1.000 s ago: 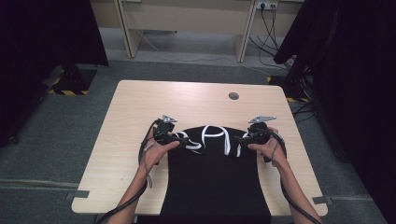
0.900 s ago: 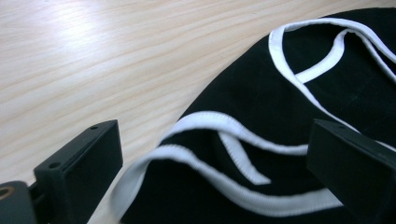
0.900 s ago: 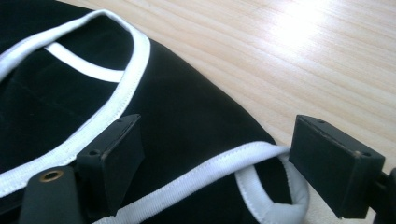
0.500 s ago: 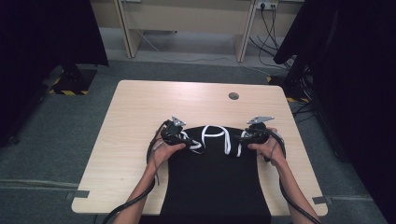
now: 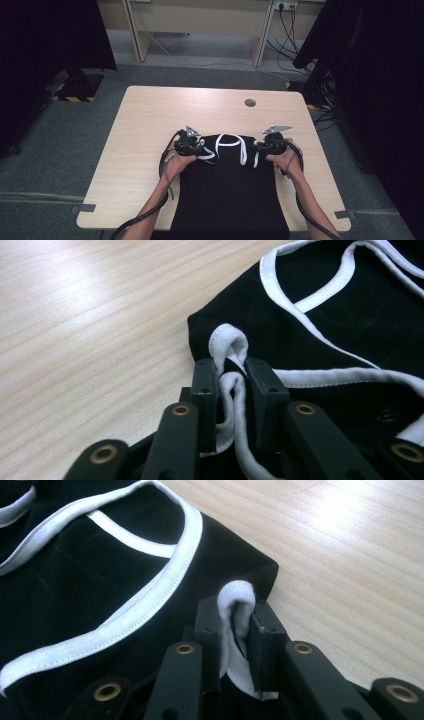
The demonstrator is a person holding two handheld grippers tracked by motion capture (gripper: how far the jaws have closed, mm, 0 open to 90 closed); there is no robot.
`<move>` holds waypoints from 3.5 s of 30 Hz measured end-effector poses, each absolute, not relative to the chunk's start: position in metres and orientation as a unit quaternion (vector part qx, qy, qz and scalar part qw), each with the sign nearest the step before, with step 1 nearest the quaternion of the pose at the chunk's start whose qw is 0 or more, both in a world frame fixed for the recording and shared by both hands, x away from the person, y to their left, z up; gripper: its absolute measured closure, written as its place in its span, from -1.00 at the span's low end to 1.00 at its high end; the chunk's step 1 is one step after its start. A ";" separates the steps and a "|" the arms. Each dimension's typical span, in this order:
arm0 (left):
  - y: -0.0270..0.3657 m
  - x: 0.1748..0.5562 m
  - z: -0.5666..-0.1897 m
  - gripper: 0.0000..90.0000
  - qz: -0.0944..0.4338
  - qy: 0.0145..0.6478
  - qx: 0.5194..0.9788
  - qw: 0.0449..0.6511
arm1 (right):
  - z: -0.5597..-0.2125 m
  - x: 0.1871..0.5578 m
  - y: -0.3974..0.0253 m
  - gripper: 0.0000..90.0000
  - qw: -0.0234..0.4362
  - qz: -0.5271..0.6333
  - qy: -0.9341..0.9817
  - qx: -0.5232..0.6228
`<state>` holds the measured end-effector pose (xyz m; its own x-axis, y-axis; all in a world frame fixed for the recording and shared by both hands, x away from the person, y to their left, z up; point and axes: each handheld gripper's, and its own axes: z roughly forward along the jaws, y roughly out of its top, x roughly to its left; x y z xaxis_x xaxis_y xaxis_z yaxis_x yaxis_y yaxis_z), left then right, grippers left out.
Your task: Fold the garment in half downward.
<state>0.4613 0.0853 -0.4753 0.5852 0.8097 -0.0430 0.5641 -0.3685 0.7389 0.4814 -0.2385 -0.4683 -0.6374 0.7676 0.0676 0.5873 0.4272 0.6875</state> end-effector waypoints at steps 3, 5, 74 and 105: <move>0.085 0.461 -0.475 0.74 0.165 0.425 0.808 0.374 | -0.466 0.481 -0.239 0.76 0.131 0.353 0.833 0.405; 0.086 0.461 -0.474 0.75 0.165 0.426 0.806 0.377 | -0.464 0.481 -0.240 0.78 0.133 0.360 0.830 0.404; 0.097 0.386 -0.437 0.71 0.241 0.337 0.781 0.467 | -0.421 0.413 -0.237 0.79 0.214 0.445 0.816 0.301; 0.112 0.304 -0.478 0.49 0.172 0.352 0.821 0.416 | -0.460 0.331 -0.257 0.65 0.156 0.423 0.828 0.333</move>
<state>0.3044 0.1118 -0.4779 0.6925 0.7213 -0.0113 0.4358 -0.4058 0.8034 0.3314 -0.2574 -0.4596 -0.7302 0.6829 0.0232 0.4194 0.4211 0.8042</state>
